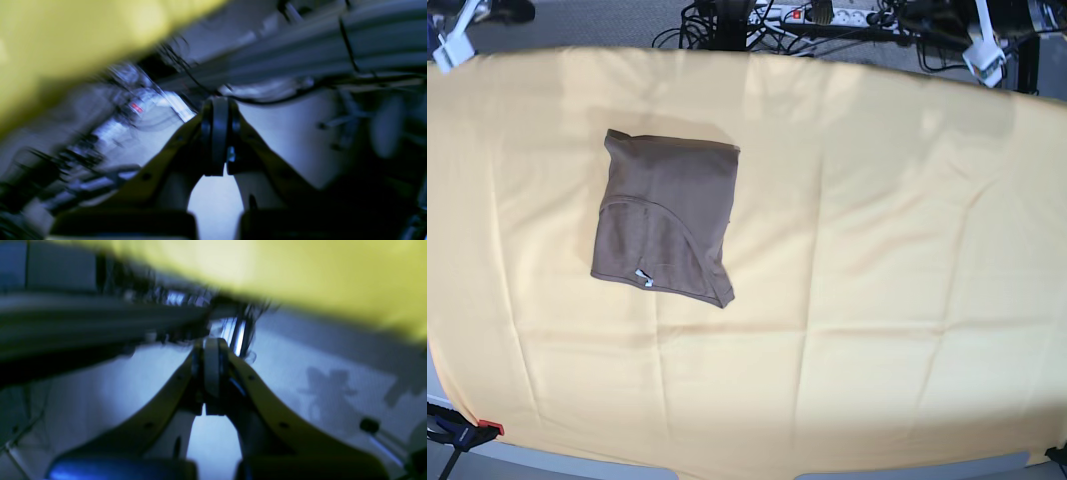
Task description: Fold the T-shirt properly
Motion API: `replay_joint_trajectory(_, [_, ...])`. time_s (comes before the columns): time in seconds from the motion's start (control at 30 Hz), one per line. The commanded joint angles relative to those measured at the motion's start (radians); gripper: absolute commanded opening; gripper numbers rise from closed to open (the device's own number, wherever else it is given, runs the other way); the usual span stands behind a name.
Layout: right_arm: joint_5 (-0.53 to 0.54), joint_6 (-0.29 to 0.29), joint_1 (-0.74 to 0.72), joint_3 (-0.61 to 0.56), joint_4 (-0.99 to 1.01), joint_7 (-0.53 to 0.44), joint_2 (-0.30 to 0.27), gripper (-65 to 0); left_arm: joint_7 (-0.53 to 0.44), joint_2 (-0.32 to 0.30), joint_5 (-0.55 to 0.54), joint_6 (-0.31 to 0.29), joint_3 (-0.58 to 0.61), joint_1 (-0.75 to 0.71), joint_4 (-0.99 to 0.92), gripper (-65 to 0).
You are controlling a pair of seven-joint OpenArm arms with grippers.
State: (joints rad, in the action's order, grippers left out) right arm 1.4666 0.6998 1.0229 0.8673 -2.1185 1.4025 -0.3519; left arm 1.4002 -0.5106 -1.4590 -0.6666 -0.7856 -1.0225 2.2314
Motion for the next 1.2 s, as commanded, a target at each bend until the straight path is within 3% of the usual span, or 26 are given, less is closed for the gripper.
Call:
replay_joint_trajectory(0.0, [0.017, -0.002, 0.042, 0.01, -0.003, -0.006, 0.003, -65.0, -0.004, 0.004, -0.025, -0.023, -0.006, -0.05, 0.011, -65.0])
replay_joint_trajectory(0.13, [0.017, -0.002, 0.116, -0.002, 0.079, -0.006, 0.037, -65.0, -0.004, 0.073, -0.014, -0.032, 0.014, -0.159, -0.005, -65.0])
replay_joint_trajectory(0.3, [0.017, -0.002, 0.124, -0.069, 0.28, -0.006, 0.036, -65.0, -0.004, 0.111, 0.125, -0.032, 0.129, -0.196, -0.135, -65.0])
replay_joint_trajectory(0.47, [0.0, -0.002, 0.035, -0.211, 0.513, -0.006, 0.031, -65.0, -0.143, 0.109, 0.359, -0.032, 0.34, -0.119, -0.383, -65.0])
replay_joint_trajectory(0.53, [-0.122, -0.002, -0.015, -0.278, 0.607, -0.035, 0.027, -65.0, -0.19, 0.109, 0.418, -0.032, 0.415, -0.051, -0.504, -65.0])
replay_joint_trajectory(0.7, [-0.439, -0.002, -0.158, -0.449, 0.814, -0.276, 0.022, -65.0, -0.277, 0.109, 0.492, -0.032, 0.531, 0.159, -0.824, -65.0])
replay_joint_trajectory(0.9, [-0.795, -0.002, -0.321, -0.608, 1.022, -0.658, 0.016, -65.0, -0.449, 0.109, 0.651, -0.032, 0.595, 0.368, -1.11, -65.0])
replay_joint_trajectory(1.07, [-1.061, -0.002, -0.461, -0.718, 1.185, -0.99, 0.019, -65.0, -0.782, 0.112, 0.886, -0.032, 0.609, 0.484, -1.251, -65.0])
replay_joint_trajectory(1.1, [-1.11, -0.022, -0.487, -0.745, 1.217, -1.04, 0.022, -65.0, -0.865, 0.116, 0.94, -0.032, 0.609, 0.504, -1.277, -65.0])
replay_joint_trajectory(1.17, [-1.179, -0.133, -0.539, -0.806, 1.279, -1.101, 0.031, -65.0, -1.014, 0.135, 1.064, -0.032, 0.609, 0.55, -1.332, -65.0])
